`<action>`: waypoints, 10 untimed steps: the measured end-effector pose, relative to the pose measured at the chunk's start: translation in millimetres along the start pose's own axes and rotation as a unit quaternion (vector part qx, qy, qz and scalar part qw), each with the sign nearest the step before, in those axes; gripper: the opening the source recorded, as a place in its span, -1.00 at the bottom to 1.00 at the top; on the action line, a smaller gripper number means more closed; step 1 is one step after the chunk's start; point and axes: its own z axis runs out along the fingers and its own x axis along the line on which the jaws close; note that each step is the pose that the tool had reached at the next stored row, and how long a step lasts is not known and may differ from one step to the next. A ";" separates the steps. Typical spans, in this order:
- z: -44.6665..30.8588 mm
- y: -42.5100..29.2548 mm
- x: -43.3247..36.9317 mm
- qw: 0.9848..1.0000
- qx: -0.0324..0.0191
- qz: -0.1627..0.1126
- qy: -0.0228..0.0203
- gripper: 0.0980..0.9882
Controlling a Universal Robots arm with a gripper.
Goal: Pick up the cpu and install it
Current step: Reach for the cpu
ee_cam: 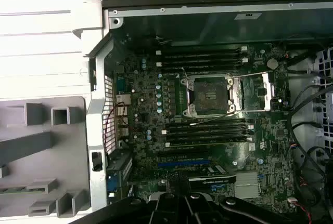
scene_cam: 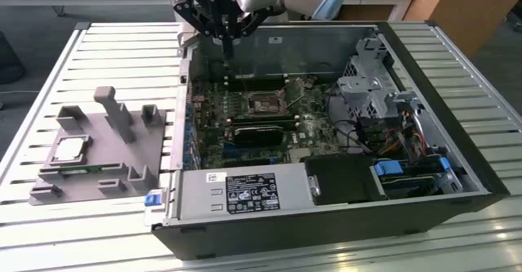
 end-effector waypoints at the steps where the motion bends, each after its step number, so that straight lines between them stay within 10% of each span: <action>1: 0.0 0.0 0.0 1.000 0.000 0.000 0.000 -0.98; 10: 0.0 0.0 0.7 1.000 0.000 0.000 0.000 -0.98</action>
